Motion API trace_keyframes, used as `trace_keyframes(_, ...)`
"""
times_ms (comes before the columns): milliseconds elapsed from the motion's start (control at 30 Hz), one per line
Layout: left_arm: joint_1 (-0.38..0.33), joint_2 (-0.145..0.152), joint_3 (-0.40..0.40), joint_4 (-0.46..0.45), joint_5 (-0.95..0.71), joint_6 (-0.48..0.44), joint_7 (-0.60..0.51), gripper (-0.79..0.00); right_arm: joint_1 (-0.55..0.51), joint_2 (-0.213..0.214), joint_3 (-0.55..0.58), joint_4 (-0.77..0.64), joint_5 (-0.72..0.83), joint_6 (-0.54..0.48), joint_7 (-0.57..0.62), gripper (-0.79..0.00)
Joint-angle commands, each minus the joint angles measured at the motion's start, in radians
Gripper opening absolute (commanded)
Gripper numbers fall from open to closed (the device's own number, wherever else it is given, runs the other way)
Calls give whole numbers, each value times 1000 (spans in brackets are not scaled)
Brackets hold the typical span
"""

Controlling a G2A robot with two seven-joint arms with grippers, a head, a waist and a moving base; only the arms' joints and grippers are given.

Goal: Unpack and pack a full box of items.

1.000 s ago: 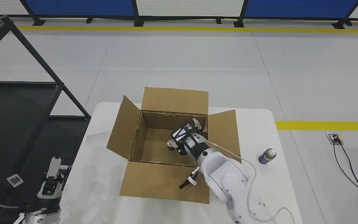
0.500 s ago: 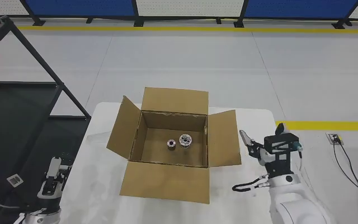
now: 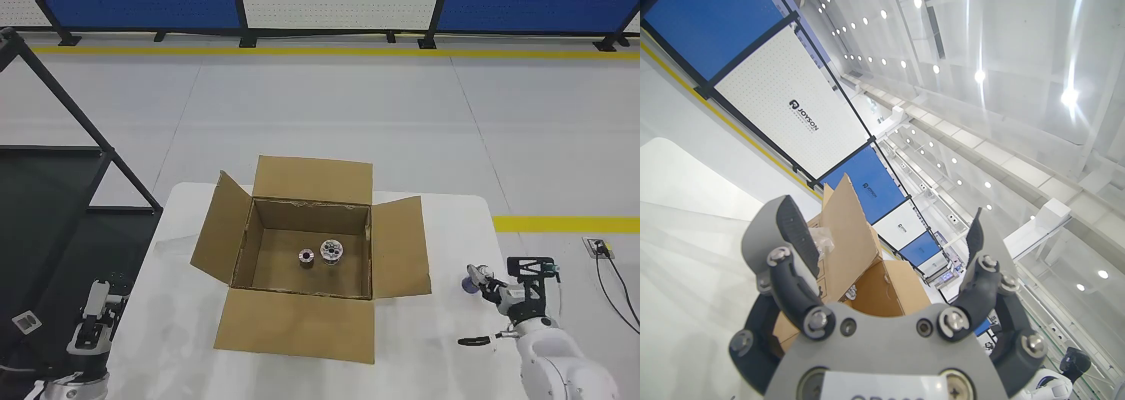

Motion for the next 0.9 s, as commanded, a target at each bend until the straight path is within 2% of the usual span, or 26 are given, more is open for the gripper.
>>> trace_keyframes(0,0,0,0,0,0,0,0,0,28,4,-1,48,-7,-9,25,0)
trace_keyframes(533,0,0,0,0,0,0,0,0,110,28,2,197,78,-50,125,0)
trace_keyframes(700,0,0,0,0,0,0,0,0,121,35,-3,222,89,-54,130,-166)
trace_keyframes(800,0,0,0,0,0,0,0,0,126,39,-7,232,94,-50,131,-286)
trace_keyframes(867,0,0,0,0,0,0,0,0,132,41,-10,242,94,-40,139,-397)
